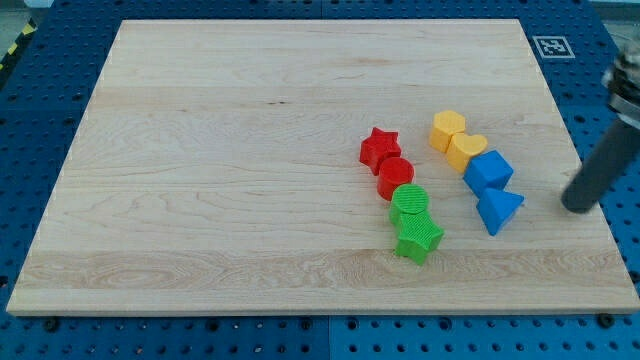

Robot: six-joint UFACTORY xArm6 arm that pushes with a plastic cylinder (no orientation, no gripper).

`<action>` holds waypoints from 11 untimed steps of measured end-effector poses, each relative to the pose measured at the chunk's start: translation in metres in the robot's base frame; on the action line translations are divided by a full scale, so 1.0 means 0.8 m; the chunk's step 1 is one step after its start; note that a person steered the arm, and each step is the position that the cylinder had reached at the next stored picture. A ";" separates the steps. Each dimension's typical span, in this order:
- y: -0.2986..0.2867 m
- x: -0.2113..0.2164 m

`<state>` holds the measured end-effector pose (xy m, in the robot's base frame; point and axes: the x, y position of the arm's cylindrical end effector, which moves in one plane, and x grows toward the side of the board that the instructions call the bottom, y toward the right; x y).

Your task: Move the blue triangle into the blue cube

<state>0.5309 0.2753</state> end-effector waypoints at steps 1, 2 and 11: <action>0.005 0.036; 0.005 0.100; -0.115 0.020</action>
